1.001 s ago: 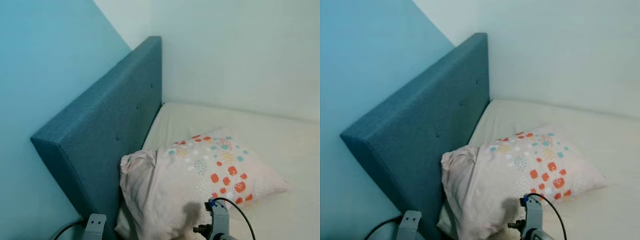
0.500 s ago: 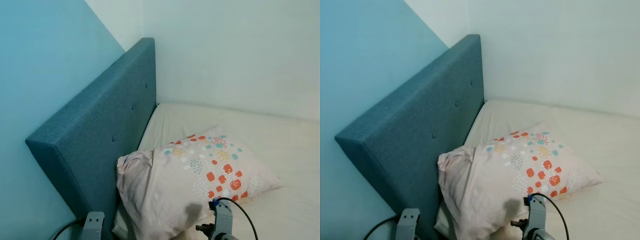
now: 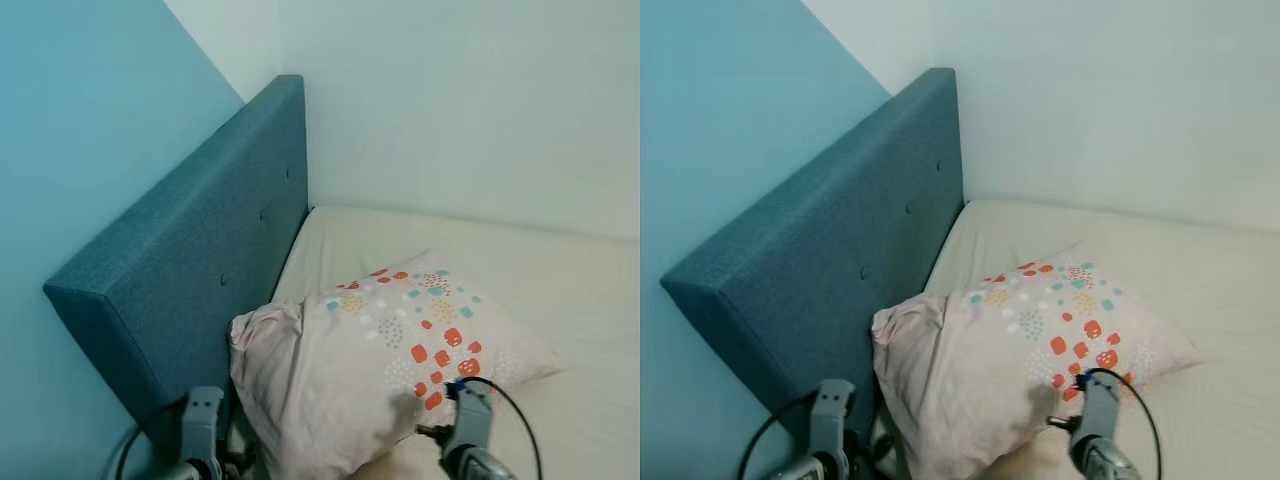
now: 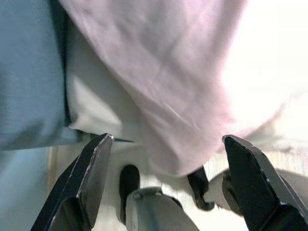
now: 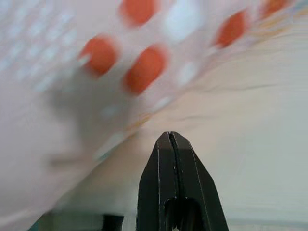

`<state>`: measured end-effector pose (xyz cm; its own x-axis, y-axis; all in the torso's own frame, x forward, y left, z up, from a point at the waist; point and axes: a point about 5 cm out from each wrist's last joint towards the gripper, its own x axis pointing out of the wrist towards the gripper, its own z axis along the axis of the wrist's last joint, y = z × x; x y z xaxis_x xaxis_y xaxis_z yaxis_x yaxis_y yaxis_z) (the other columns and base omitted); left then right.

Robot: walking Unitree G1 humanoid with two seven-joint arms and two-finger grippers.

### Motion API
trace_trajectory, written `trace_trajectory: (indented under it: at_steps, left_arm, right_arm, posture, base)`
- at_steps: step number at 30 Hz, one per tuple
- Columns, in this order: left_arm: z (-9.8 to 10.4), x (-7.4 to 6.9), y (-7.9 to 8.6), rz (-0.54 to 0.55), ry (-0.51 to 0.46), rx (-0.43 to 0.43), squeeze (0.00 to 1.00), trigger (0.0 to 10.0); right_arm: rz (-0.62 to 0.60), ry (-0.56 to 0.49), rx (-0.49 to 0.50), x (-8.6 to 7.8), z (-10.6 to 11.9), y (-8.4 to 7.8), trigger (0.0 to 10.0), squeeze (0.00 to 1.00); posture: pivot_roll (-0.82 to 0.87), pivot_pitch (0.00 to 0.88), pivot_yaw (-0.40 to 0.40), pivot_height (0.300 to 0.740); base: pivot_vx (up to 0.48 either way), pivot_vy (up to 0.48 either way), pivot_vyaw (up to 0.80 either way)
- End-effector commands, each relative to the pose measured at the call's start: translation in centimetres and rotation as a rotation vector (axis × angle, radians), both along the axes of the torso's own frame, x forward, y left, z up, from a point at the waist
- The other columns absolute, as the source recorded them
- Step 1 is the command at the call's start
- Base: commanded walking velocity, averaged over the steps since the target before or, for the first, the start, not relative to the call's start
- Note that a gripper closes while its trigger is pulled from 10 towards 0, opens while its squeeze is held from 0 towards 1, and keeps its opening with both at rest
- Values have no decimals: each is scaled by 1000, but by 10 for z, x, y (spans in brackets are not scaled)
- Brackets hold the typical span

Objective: Clean up the room

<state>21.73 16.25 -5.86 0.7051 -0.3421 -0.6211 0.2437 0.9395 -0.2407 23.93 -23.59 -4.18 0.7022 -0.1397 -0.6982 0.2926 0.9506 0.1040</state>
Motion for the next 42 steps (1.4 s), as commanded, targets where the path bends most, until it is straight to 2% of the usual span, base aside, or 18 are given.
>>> trace_trajectory:
  at_steps: [1,8,9,11,13,15,24,32,41,42]
  left_arm:
    - [-1,-2,-1,-22,-2,6,0,10000]
    - [-1,-3,-1,-22,1,5,0,10000]
    - [-2,-3,-1,7,3,-1,0,10000]
    - [-2,-3,-1,7,3,-1,0,10000]
    - [-4,-4,-1,94,21,-14,0,10000]
    - [-5,-5,-1,113,27,-20,0,10000]
    - [-2,-1,-1,101,10,-47,0,10000]
    - [-5,-6,0,100,33,-46,0,10000]
    - [-6,-7,-1,152,40,-78,0,10000]
    - [-4,-4,-2,155,29,-92,0,10000]
  right_arm:
    - [-10,-2,17,2,0,4,10000,0]
    - [-22,-16,15,3,1,3,10000,0]
    - [-2,-11,5,-1,-1,2,10000,1000]
    - [-2,-11,5,-1,-1,2,10000,1000]
    - [40,-1,1,-7,-5,4,10000,1000]
    - [51,2,4,-8,-6,5,10000,1000]
    - [69,2,-3,-7,-6,9,10000,1000]
    - [70,10,-6,-10,-8,10,10000,1000]
    - [59,12,-6,-10,-8,7,10000,1000]
    - [59,17,-7,-9,-7,6,10000,816]
  posture:
    - [36,0,-19,700]
    - [35,0,-20,700]
    - [37,0,-30,700]
    - [37,0,-30,700]
    - [32,0,-29,700]
    - [30,0,-26,700]
    - [35,0,-25,700]
    - [35,0,-25,700]
    - [40,0,-36,700]
    - [42,0,-39,700]
  base:
    - [0,0,0]
    - [0,0,0]
    - [0,0,0]
    - [0,0,0]
    - [0,0,0]
    - [0,0,0]
    - [0,0,0]
    - [0,0,0]
    - [0,0,0]
    - [0,0,0]
